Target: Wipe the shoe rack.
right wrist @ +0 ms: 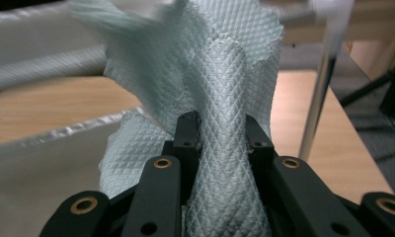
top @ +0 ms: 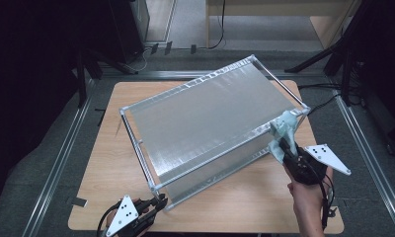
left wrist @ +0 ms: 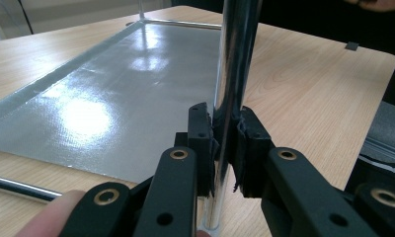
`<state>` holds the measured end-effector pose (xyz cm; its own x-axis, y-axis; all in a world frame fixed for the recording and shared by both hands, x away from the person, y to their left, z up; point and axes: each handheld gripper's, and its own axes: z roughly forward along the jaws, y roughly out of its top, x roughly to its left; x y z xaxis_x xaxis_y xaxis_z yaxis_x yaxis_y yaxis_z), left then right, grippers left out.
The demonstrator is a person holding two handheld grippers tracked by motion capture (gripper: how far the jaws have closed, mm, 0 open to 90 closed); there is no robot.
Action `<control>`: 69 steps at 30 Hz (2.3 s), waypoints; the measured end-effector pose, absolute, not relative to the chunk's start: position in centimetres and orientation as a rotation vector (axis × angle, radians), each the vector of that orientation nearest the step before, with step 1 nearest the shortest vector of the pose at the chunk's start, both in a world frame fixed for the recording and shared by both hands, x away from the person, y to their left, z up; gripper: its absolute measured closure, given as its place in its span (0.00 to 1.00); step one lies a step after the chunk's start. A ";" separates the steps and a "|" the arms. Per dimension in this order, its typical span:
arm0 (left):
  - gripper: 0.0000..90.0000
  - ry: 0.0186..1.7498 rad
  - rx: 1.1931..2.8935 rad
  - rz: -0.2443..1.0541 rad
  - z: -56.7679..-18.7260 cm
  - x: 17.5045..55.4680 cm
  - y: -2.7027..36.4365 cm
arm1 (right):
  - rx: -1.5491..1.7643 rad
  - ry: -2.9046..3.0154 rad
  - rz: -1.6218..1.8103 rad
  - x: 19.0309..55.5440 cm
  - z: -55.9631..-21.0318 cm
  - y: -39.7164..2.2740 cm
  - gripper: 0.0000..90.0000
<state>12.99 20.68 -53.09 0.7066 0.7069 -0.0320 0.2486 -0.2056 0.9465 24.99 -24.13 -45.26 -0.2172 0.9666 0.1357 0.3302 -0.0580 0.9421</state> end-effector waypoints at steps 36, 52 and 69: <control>0.88 0.766 1.740 0.466 -52.5 12.5 21.6 | 1.344 2.106 1.039 27.7 -54.6 -19.9 0.86; 0.86 0.771 1.728 0.480 -52.6 12.4 21.7 | 1.465 1.890 1.083 28.3 -52.6 -25.4 0.48; 0.89 0.750 1.729 0.483 -52.5 12.6 22.0 | 1.511 1.788 0.983 27.9 -53.0 -26.3 0.90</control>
